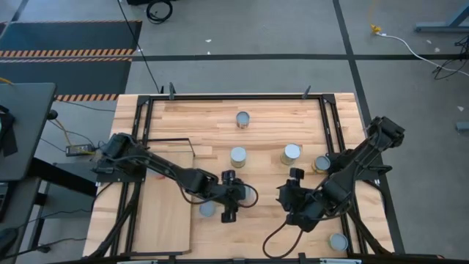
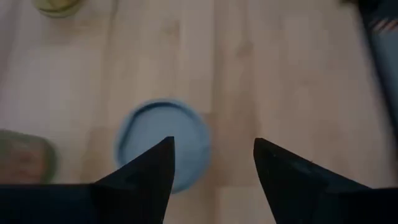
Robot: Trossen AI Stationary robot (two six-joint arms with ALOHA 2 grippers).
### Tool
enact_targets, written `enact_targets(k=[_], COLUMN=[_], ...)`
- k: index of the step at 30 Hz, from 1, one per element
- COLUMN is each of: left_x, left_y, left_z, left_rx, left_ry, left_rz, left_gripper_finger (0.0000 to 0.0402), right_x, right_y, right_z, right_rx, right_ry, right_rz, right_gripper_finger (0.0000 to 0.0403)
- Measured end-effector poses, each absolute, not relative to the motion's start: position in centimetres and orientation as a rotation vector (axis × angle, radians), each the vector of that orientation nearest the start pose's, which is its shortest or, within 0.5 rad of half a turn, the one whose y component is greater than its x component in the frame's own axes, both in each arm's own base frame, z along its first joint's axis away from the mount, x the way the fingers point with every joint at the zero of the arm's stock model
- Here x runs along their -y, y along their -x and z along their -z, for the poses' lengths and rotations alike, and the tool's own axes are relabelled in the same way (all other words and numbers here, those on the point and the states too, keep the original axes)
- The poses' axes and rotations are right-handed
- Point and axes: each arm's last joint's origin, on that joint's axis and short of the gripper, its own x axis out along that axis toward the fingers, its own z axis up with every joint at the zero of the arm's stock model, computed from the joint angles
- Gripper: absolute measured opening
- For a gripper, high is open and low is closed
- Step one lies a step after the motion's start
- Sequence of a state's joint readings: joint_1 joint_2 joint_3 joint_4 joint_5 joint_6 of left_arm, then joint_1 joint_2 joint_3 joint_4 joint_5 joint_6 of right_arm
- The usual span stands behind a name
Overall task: Pick and place cans onto a shelf
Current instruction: Put the green can on the shelf
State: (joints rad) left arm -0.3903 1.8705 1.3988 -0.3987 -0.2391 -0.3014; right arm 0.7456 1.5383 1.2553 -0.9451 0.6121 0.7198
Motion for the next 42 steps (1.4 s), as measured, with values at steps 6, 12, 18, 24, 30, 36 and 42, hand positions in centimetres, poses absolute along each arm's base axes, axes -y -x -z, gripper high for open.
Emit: enact_targets(k=[6, 12, 18, 24, 30, 36, 42], left_x=[15.2, 15.5, 15.1, 13.8, 12.5, 12.0, 12.4], left_y=[-38.3, -38.5, -38.8, -39.1, -39.3, -39.1, -36.6], left_z=[-20.9, -19.2, -18.7, -18.5, -18.8, -22.5, -27.9], left_rx=[-0.855, -0.911, -0.922, -0.949, -0.953, -0.991, -0.969], left_ry=[-0.168, -0.207, -0.221, -0.223, -0.189, -0.186, -0.126], left_rz=[0.092, 0.124, 0.1, 0.052, -0.036, -0.096, -0.08], left_gripper_finger=[0.0219, 0.0197, 0.0153, 0.0063, 0.0017, 0.0017, 0.0015], right_x=[-19.1, -19.1, -19.0, -19.0, -18.9, -18.3, -17.7], right_y=[-23.1, -23.1, -23.1, -23.1, -23.3, -23.5, -23.8], right_z=[-26.7, -26.7, -26.7, -26.7, -27.9, -30.1, -30.8], right_rx=[-0.904, -0.897, -0.91, -0.929, -0.935, -0.888, -0.854], right_ry=[0.096, 0.103, 0.128, 0.218, 0.315, 0.34, 0.372], right_rz=[0.208, 0.216, 0.2, 0.151, 0.097, 0.111, 0.091], right_gripper_finger=[0.0183, 0.0183, 0.0183, 0.0183, 0.0184, 0.0184, 0.0184])
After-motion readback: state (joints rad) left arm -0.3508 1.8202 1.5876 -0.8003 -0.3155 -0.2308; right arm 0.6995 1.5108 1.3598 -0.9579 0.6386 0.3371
